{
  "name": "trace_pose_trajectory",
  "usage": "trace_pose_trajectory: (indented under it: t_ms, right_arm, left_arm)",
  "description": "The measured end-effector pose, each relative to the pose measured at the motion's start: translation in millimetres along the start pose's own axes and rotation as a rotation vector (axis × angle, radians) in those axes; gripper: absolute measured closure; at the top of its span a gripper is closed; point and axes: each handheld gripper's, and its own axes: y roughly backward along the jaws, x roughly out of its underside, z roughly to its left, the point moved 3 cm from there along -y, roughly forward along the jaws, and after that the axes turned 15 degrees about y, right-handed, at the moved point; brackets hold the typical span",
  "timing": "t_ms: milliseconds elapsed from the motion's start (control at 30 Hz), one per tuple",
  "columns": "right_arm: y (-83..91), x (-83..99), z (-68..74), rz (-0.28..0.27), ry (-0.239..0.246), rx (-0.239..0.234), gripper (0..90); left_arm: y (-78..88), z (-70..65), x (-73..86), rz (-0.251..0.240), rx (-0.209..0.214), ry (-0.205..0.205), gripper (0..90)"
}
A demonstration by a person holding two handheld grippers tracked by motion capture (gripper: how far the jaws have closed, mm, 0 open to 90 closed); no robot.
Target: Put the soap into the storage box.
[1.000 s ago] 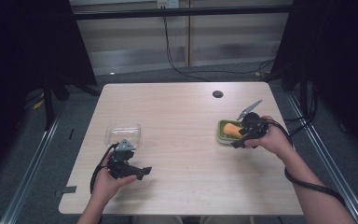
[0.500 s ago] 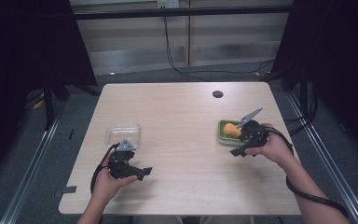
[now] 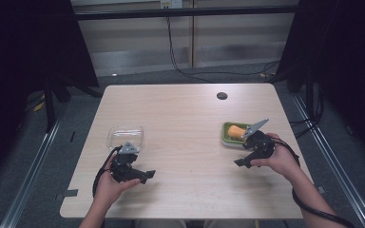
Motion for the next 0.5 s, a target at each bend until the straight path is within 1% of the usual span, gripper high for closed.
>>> trace_pose_trajectory:
  t_ms: [100,133,233,267,333,400,433,500]
  right_arm:
    - [-1.1,4.1,6.1,-0.009,-0.009,0.003,18.6]
    - [-1.6,5.1,6.7,-0.009,-0.003,0.008,18.4]
    - [-2.3,7.4,9.6,-0.017,-0.007,0.006,18.2]
    - [-2.6,8.9,11.4,-0.019,-0.016,0.007,18.1]
    - [-3.6,11.4,14.0,-0.017,-0.02,0.015,18.1]
    - [-4.9,13.9,16.0,-0.015,-0.011,0.028,18.2]
    - [-5.9,16.3,20.1,-0.016,-0.012,0.042,18.1]
    - [-7.0,17.8,24.8,-0.027,-0.019,0.05,18.1]
  left_arm:
    - [0.2,-0.3,0.1,0.006,0.001,-0.002,2.4]
    - [0.0,-0.2,-0.1,0.003,-0.004,-0.005,2.4]
    - [-0.2,-0.5,0.1,0.001,-0.004,-0.002,2.4]
    - [-0.3,-0.6,0.2,0.003,-0.003,-0.002,2.4]
    - [-0.5,-0.8,0.3,0.004,-0.003,-0.002,2.4]
    - [-0.7,-1.3,0.5,0.004,-0.002,-0.001,2.4]
    - [-0.8,-1.5,0.6,0.004,-0.003,-0.001,2.4]
    - [-1.1,-1.4,0.5,0.004,-0.004,-0.003,2.4]
